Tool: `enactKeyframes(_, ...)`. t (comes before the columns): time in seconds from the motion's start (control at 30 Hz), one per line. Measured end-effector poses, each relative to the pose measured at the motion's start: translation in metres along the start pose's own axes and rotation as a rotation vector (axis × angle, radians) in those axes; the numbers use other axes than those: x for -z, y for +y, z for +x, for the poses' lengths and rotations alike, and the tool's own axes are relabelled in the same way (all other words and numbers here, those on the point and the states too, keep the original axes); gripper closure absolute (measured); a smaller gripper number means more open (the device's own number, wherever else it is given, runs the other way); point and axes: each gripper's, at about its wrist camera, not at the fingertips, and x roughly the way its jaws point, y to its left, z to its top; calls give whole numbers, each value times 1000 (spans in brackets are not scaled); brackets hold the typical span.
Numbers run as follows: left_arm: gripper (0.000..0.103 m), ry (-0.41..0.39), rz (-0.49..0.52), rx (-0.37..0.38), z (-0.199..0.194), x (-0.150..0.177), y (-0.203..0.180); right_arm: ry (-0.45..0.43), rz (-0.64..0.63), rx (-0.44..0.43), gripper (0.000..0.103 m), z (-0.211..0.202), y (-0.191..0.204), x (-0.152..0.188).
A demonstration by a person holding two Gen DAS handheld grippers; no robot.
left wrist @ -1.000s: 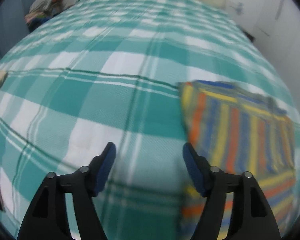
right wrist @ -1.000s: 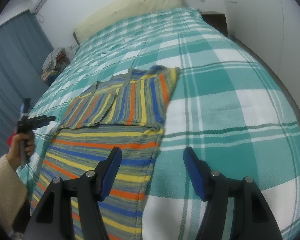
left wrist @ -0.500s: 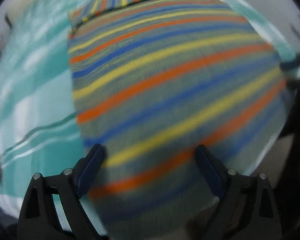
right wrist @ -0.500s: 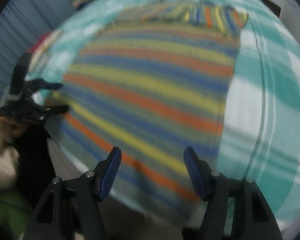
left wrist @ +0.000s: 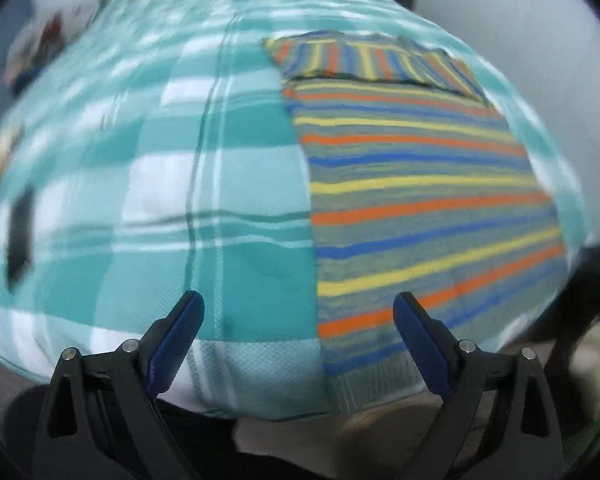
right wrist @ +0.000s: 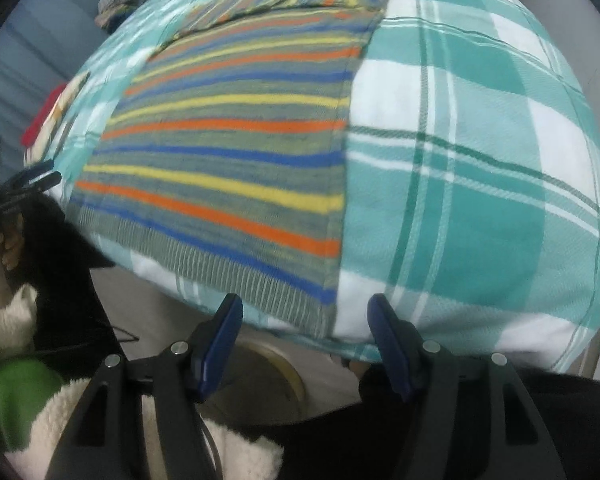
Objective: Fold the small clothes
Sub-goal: 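Grasp the sweater hem with both grippers, then lift the hem with both grippers and fold it over onto the collar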
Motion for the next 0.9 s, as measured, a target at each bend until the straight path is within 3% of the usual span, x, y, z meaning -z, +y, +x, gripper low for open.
enactKeyframes(0.1,17,90,-27,65,19,3,3,-21,3,-1,38,4,4,-7)
enactKeyframes(0.17,24,141,27,53,24,16,-11,-11,10,-3,38,7,0,-11)
enactKeyframes(0.27,31,154,46,52,30,21,-24,4,15,-20,38,9,-3,-10)
enactKeyframes(0.33,46,180,57,78,36,25,-32,18,22,-46,38,13,-5,-11)
enactKeyframes(0.47,66,214,64,88,39,29,-43,87,25,-57,40,33,-2,-12)
enactKeyframes(0.57,96,277,77,101,46,31,-51,163,12,-32,55,53,1,-14)
enactKeyframes(0.63,98,277,92,101,44,31,-55,225,5,-33,98,65,4,-13)
enactKeyframes(0.73,98,265,39,168,33,27,-47,188,16,-102,98,55,5,-16)
enactKeyframes(0.9,99,170,-114,320,11,-5,-23,19,81,-215,98,8,-4,-33)
